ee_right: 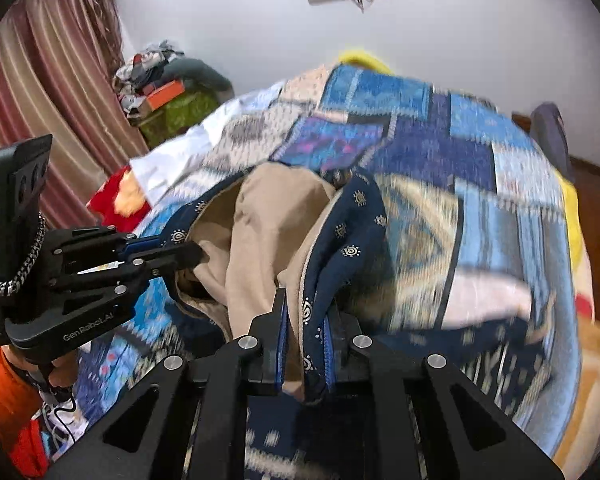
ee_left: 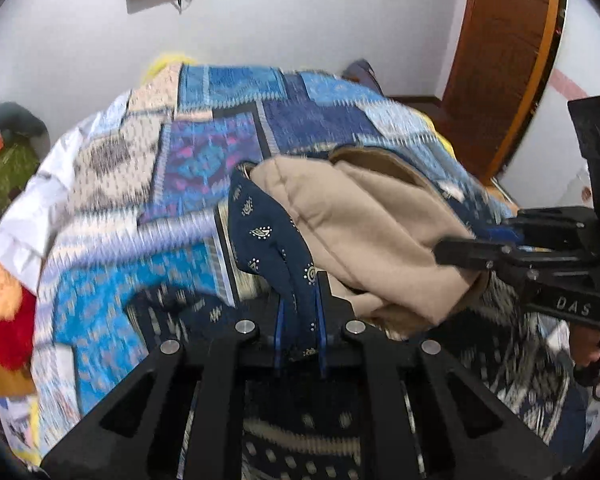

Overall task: Fold large clothes
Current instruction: 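Lift the hem with both grippers and fold it toward the beige hood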

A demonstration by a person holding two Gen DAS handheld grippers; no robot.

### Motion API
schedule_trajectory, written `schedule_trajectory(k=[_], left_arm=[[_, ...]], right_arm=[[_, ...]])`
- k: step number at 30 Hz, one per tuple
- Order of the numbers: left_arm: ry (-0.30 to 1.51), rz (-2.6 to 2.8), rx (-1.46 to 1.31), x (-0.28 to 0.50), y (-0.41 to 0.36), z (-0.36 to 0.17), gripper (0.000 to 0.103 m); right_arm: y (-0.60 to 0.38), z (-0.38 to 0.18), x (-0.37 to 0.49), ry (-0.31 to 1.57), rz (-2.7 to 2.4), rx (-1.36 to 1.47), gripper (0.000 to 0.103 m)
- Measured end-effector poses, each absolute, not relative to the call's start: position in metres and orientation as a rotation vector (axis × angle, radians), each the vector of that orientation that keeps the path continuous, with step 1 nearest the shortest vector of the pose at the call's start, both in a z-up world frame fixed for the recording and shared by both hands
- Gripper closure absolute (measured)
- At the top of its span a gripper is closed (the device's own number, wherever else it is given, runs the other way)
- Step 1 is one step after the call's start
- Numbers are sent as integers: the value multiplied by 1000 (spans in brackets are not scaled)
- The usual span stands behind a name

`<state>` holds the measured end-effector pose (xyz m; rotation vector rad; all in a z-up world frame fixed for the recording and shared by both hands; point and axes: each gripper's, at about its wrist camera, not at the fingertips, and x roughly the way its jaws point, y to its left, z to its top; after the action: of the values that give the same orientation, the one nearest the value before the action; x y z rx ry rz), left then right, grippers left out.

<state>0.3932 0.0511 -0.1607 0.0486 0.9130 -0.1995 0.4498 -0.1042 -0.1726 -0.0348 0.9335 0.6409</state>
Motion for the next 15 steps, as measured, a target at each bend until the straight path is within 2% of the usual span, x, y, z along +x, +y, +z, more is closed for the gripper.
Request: schedule_trajectory(k=[6, 10, 12, 15], left_arm=[[1041, -196, 26, 369, 53, -213, 90], [1129, -163, 30, 365, 56, -251, 89], [1141, -155, -7, 362, 62, -262, 88], [1123, -148, -14, 359, 65, -264, 83]], right_arm=[[-113, -205, 412, 996, 540, -110, 90], [-111, -232, 401, 1053, 449, -278, 90], [-115, -237, 397, 1047, 441, -302, 87], [-123, -234, 393, 1031, 411, -319, 70]])
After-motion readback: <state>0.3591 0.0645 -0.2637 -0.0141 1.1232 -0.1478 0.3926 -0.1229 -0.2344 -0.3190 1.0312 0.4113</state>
